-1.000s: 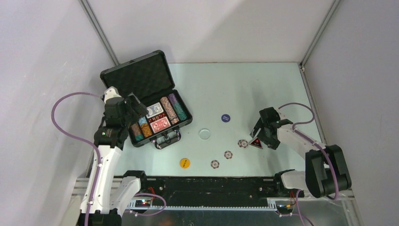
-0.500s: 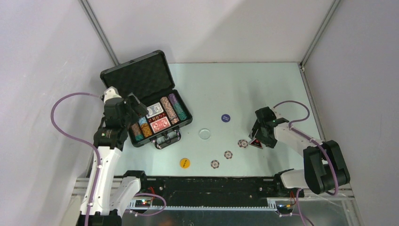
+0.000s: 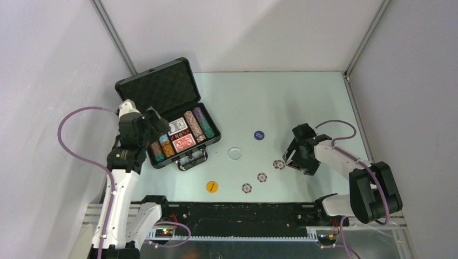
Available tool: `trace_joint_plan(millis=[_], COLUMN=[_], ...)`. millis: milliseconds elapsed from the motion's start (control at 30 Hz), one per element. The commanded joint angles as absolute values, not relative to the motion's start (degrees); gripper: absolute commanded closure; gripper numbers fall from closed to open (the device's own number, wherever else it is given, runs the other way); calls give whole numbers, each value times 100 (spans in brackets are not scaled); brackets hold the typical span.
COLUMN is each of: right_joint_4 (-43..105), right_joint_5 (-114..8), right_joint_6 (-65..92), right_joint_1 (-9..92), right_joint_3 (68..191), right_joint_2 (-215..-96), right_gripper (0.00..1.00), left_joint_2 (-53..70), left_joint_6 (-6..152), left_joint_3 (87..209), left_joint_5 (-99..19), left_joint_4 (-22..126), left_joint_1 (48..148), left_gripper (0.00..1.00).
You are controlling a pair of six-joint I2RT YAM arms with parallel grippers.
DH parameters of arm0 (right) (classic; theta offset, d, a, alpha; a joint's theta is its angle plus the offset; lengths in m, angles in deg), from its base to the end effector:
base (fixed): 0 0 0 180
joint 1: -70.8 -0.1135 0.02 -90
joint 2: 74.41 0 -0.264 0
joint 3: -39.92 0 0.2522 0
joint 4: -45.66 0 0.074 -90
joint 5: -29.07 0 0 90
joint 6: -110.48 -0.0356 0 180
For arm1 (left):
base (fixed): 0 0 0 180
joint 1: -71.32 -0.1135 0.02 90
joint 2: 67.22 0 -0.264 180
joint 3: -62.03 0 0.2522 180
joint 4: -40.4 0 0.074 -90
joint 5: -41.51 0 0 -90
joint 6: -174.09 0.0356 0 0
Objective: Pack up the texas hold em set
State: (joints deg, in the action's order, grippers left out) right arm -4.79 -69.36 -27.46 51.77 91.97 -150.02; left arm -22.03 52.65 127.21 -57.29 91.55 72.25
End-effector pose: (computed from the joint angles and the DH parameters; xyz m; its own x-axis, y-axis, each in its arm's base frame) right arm 0.2056 0.0654 0.1634 -0.8199 0.4941 -0.2892 0.4842 0.8680 0.1101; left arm 0.1644 0.0028 0.3305 -0.3815 -0.5093 -0.7714 -0.3679 0.8492 -0.3788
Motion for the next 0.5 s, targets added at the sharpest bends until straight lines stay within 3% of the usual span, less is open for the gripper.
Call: trace_joint_plan(millis=[0,467], right_joint_4=[-1304,-1418], right_joint_5=[-7077,-7248], right_joint_6=[-3453,-3604], right_joint_1=[5122,4872], right_joint_3=[9647,10088], right_joint_2=[-15278,-16103], right_gripper=[4,7], left_joint_2=[-2319,-2334], left_joint_6=[5396,5409], left_joint_3=[12710,12711], left_joint_5=[-5679,-5700], left_joint_4=[8978,8988], left_joint_1=[7176,7176], left_gripper=[0,0])
